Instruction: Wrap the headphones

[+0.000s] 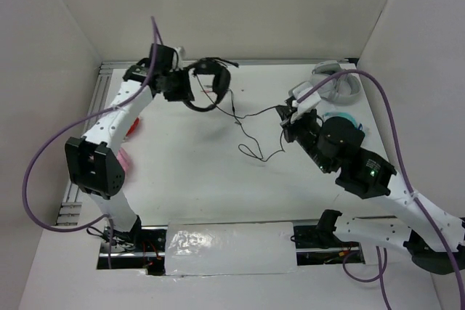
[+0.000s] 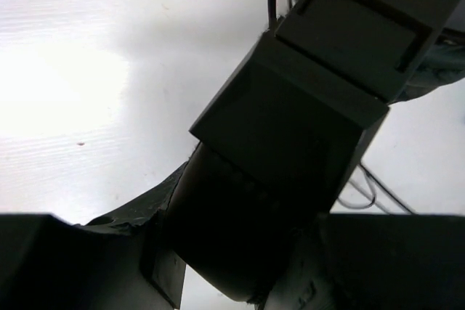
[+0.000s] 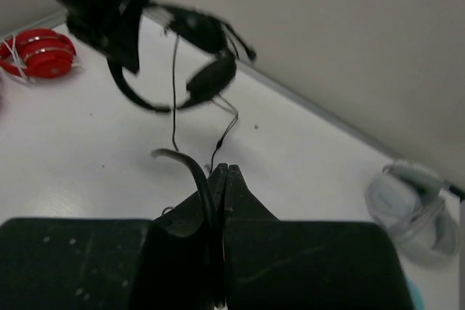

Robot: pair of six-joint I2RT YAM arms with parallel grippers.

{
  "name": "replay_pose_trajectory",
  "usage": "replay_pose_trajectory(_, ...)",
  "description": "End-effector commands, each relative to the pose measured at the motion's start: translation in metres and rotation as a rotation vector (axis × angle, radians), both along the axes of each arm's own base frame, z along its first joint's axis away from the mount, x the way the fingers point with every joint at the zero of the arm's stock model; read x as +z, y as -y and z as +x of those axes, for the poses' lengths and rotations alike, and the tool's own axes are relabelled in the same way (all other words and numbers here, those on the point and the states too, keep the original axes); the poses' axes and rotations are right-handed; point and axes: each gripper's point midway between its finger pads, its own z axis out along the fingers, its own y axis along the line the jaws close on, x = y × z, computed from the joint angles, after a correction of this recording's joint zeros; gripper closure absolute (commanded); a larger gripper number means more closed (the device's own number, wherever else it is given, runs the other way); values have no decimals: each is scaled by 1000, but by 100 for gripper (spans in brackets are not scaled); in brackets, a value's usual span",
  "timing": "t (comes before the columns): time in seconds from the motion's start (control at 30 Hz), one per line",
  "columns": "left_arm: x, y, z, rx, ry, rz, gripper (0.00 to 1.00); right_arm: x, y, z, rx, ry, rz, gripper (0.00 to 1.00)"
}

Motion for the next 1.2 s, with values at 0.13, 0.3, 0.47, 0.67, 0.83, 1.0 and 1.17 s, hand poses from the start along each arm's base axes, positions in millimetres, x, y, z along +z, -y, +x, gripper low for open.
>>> replay_pose_trajectory(0.13,-46,78,-58,-299,-28,86,100,98,-21,0,194,303,-122,100)
replay_pose_trajectory(0.3,-60,122,-112,-462,-61,130,100,118,-20,20,220,357,-210,100)
replay_pose_trajectory(0.47,-73,156,-184,-681,-62,138,100,108,-13,53,190,357,-313,100)
replay_pose_trajectory(0.67,-84,171,-251,-815,-100,186,100,107,-10,74,274,394,-317,100)
replay_pose_trajectory(0.83,-59,183,-287,-902,-26,132,100,82,7,111,263,282,-256,100)
replay_pose_trajectory(1.0,9,189,-302,-987,167,-22,100,21,10,138,336,113,-149,100)
replay_pose_trajectory(1.17,94,196,-312,-1078,433,-190,100,-58,-17,135,471,-44,-104,100)
